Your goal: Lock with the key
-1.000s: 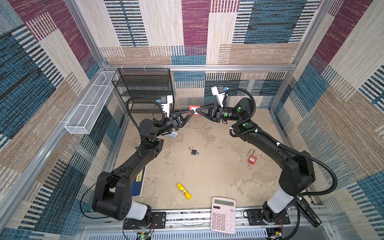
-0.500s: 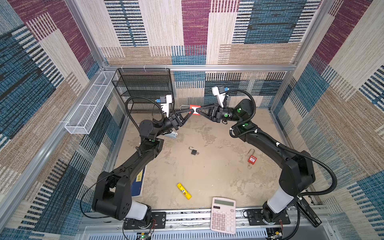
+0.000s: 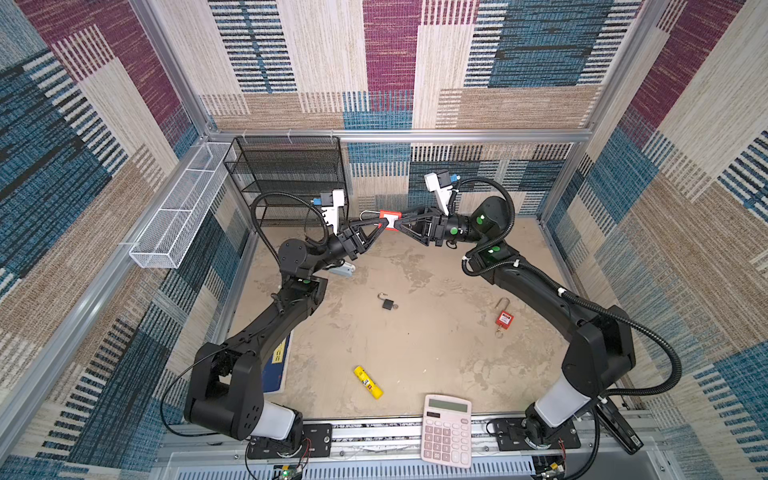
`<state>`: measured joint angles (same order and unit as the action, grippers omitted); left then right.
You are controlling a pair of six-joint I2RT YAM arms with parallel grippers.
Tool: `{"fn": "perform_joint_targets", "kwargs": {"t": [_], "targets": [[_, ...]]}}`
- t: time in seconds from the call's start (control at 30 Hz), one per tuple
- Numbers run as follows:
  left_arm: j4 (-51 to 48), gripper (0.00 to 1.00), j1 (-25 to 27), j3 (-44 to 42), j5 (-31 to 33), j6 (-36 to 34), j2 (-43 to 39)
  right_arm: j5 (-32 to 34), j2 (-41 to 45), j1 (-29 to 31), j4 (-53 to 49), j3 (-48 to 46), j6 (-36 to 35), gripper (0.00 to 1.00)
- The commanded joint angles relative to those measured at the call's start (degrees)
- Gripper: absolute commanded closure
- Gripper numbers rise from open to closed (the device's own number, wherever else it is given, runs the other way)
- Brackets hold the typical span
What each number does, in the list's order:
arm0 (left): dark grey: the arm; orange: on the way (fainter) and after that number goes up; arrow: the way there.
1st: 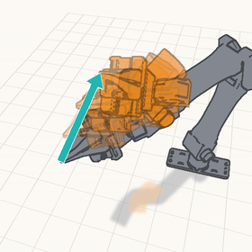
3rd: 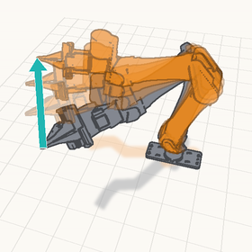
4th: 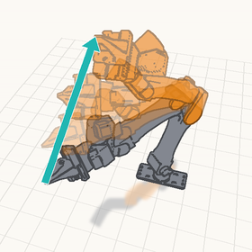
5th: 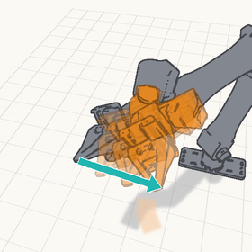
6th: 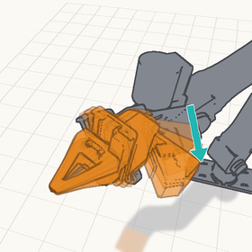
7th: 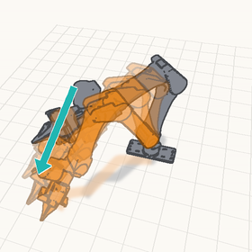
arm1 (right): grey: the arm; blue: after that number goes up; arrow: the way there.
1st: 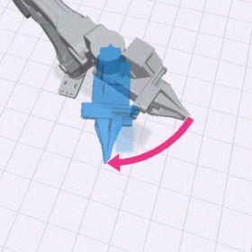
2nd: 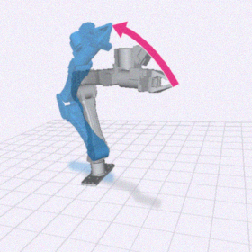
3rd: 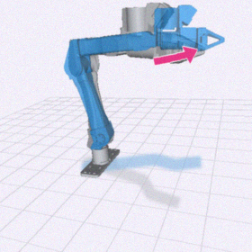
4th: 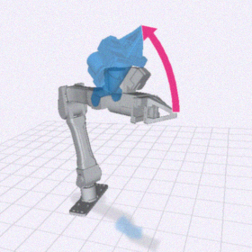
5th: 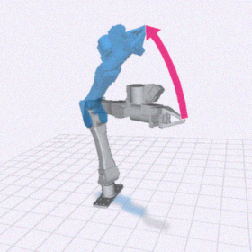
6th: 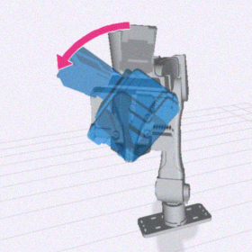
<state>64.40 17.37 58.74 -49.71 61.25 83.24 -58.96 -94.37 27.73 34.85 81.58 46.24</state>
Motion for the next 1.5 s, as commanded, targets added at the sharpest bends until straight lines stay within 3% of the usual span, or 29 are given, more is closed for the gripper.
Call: {"fn": "perform_joint_targets", "kwargs": {"t": [0.0, 0.63, 1.33, 1.47], "targets": [[2.7, 1.00, -0.1, 0.7, -0.6, -1.6, -0.5, -0.1, 0.7, -0.4, -2.8, 0.4, 0.1, 0.28], [2.0, 1.00, -0.1, 1.6, -2.2, -3.8, -1.0, -2.8, 2.3, -2.6, -5.3, 0.7, 5.4, 0.36], [3.0, 1.00, -0.2, 2.3, -2.2, -3.5, 0.2, -5.8, 2.1, -3.6, 1.4, -1.2, 11.5, 0.66], [3.0, 1.00, -0.2, 1.9, -2.5, -4.0, -0.2, -6.0, 2.0, -3.6, 3.8, -1.8, 13.9, 0.63]]}}
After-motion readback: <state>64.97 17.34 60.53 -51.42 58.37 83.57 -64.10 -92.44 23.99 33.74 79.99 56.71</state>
